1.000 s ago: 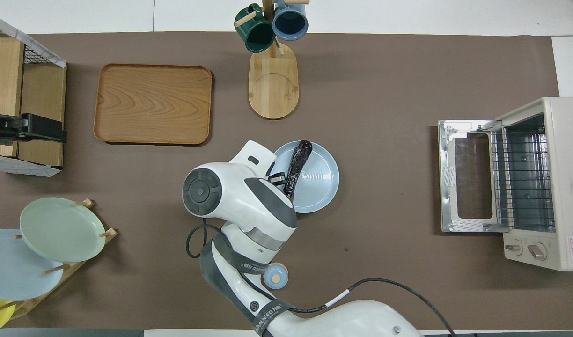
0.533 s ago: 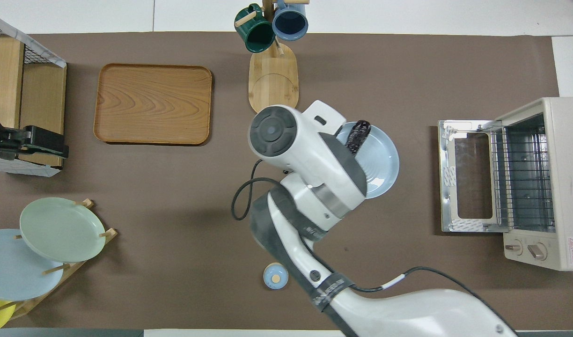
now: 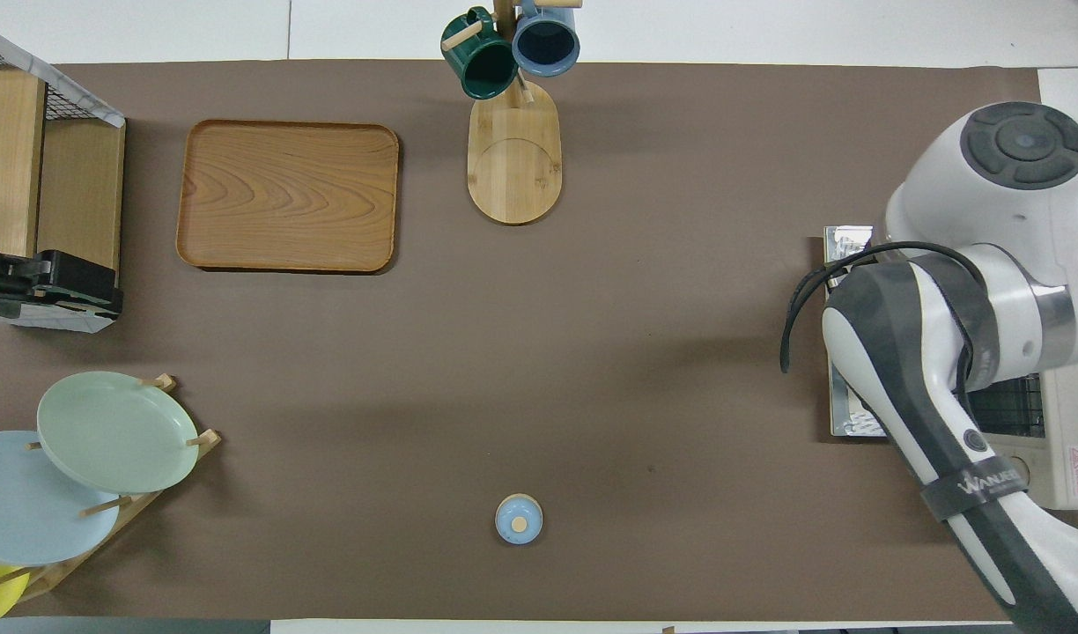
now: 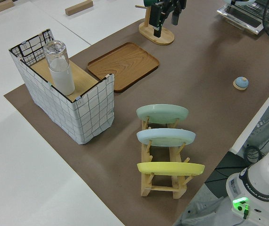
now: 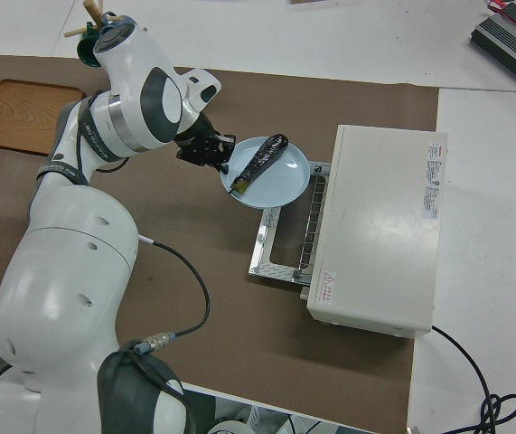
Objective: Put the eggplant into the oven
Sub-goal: 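Carry the eggplant with the right gripper toward the open oven, then push the eggplant into the oven and open the right gripper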
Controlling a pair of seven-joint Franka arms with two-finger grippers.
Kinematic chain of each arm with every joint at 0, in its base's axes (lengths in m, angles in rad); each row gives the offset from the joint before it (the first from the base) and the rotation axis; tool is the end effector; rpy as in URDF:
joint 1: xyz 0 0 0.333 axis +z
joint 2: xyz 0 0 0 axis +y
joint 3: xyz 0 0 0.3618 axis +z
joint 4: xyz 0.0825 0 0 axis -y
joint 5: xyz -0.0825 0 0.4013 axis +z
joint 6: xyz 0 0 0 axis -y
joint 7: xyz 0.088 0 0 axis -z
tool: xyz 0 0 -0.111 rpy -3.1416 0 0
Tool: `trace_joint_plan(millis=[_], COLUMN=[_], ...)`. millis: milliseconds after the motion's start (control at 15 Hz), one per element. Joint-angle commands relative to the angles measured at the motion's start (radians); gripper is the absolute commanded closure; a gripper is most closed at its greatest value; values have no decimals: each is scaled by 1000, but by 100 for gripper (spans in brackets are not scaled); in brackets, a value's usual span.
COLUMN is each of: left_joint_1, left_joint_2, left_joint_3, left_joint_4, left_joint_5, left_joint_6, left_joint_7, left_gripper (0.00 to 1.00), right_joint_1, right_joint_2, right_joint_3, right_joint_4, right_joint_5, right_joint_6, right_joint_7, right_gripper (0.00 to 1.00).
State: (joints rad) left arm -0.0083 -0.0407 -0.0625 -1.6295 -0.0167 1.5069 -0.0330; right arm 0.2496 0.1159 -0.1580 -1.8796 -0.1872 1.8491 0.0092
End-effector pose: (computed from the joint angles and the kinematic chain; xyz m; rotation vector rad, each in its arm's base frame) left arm 0.5475 -0.0416 0.6553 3.1285 -0.0595 -0.1293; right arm 0.5933 0.0422 0.4724 2.9259 0.2152 -0.1991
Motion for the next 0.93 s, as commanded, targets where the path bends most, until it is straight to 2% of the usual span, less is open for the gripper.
trace_joint_plan(millis=[0, 267, 733, 867], left_joint_1=[4, 1, 2, 2], left_joint_2=[-8, -10, -10, -10], left_joint_3=[0, 0, 0, 0], left_joint_4=[0, -1, -1, -1], left_joint_5=[17, 18, 18, 18], left_joint_6=[-10, -16, -14, -14], left_joint_7=[1, 4, 4, 4], left_gripper=[0, 0, 0, 0], right_joint_1=[-29, -147, -196, -194], right_joint_2=[-79, -99, -136, -136], right_joint_3=[18, 18, 18, 18], right_joint_4=[-139, -223, -340, -336], right_joint_5=[-18, -15, -15, -15], right_joint_6=[90, 176, 292, 291], right_joint_7=[-11, -150, -163, -170], right_gripper=[100, 100, 100, 72])
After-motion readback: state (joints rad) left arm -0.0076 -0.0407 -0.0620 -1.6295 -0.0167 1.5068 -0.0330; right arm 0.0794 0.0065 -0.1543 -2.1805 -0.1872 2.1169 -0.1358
